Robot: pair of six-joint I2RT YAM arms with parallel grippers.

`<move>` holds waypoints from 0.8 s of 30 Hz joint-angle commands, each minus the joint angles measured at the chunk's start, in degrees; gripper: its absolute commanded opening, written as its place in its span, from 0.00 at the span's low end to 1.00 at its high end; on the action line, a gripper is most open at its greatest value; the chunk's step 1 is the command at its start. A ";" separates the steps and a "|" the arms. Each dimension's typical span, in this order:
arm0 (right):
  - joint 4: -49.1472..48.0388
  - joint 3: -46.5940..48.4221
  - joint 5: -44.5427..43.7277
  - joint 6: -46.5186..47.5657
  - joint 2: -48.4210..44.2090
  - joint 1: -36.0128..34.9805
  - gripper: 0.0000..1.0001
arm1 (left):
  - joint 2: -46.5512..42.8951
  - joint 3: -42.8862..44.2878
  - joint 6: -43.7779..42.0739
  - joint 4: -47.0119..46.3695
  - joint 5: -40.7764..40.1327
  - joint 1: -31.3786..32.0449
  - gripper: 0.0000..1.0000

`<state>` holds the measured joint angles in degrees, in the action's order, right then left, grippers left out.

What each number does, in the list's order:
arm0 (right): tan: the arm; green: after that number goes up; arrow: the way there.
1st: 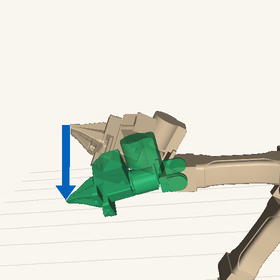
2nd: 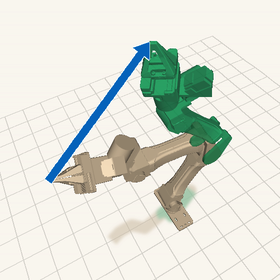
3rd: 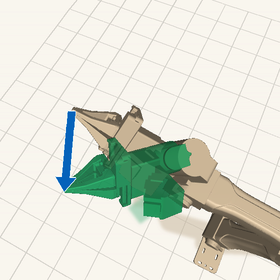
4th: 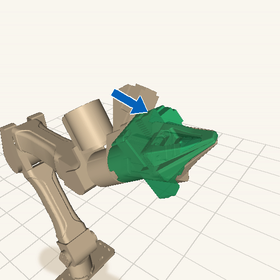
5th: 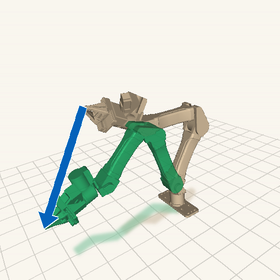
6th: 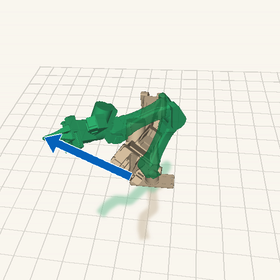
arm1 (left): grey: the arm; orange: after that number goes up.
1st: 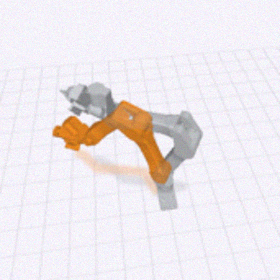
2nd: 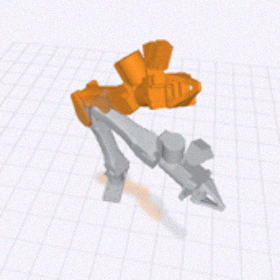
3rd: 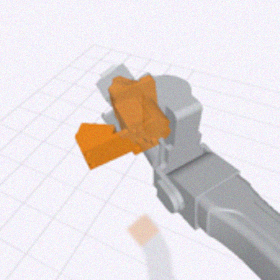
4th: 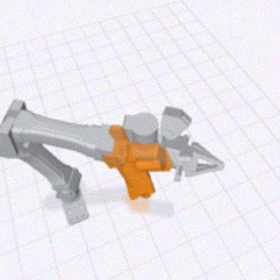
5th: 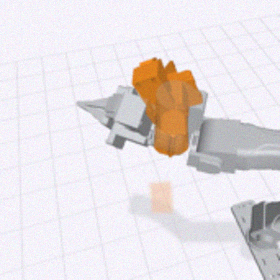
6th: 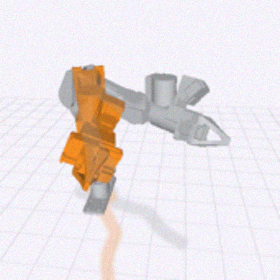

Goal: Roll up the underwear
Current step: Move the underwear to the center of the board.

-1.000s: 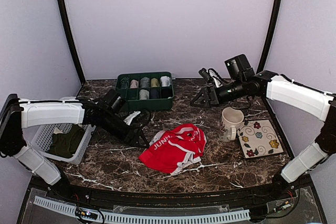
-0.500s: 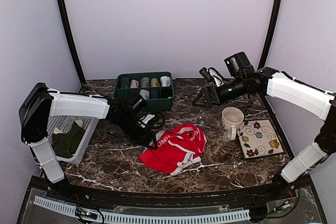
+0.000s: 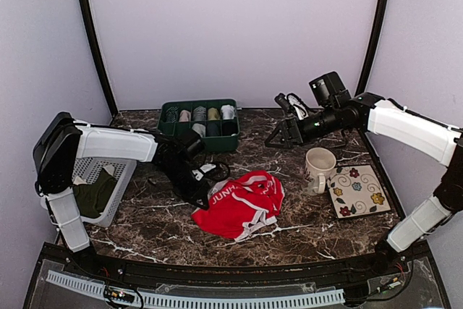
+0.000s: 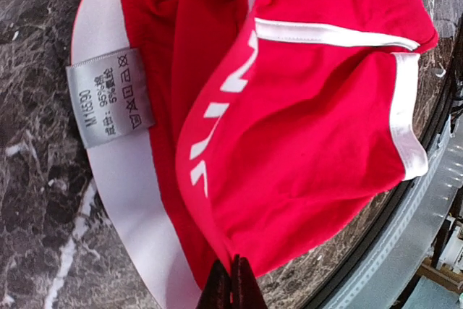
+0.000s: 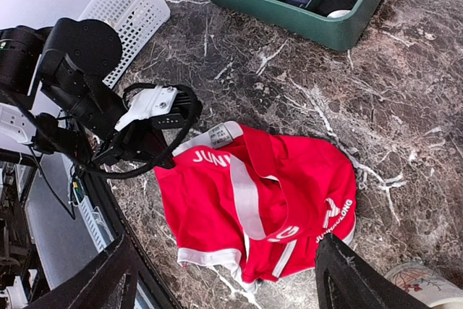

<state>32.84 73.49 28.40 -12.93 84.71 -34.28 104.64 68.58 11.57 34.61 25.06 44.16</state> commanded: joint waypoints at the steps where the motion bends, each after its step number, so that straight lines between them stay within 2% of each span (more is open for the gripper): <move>1: -0.57 0.86 -0.53 0.71 0.20 -0.10 0.82 | -9.03 0.95 -3.93 4.81 1.59 0.18 0.00; 7: -0.78 1.16 1.00 1.51 1.54 -0.15 0.79 | -26.75 -9.10 -12.24 10.12 4.24 0.12 0.00; 9: -0.76 1.57 1.75 1.95 3.00 -0.21 0.76 | -29.34 -9.99 -12.90 13.67 3.25 -0.09 0.00; 11: -0.84 2.21 2.46 2.56 4.49 -0.62 0.73 | -30.86 -10.02 -12.90 12.62 2.86 -0.09 0.00; 14: -0.40 4.35 2.77 3.33 8.06 -1.70 0.71 | -29.31 -9.71 -9.81 14.63 -3.24 -0.63 0.00; 17: 0.55 7.41 2.38 4.49 11.77 -3.20 0.68 | -22.33 -7.65 -7.37 22.00 -7.18 -2.84 0.00; 19: 0.56 9.57 2.12 5.15 14.73 -4.11 0.65 | -19.01 -8.02 -6.35 23.34 -8.62 -4.20 0.00; 22: 0.78 13.29 1.89 6.37 20.03 -5.63 0.56 | -17.34 -7.79 -6.38 23.01 -9.86 -4.90 0.00; 24: 2.29 17.00 2.09 6.95 23.84 -6.88 0.46 | -16.49 -7.18 -6.63 23.06 -9.41 -5.71 0.00</move>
<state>34.02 84.97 30.00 -8.08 103.20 -38.92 88.95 60.51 4.25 53.56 17.80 39.48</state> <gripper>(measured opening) 0.520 0.022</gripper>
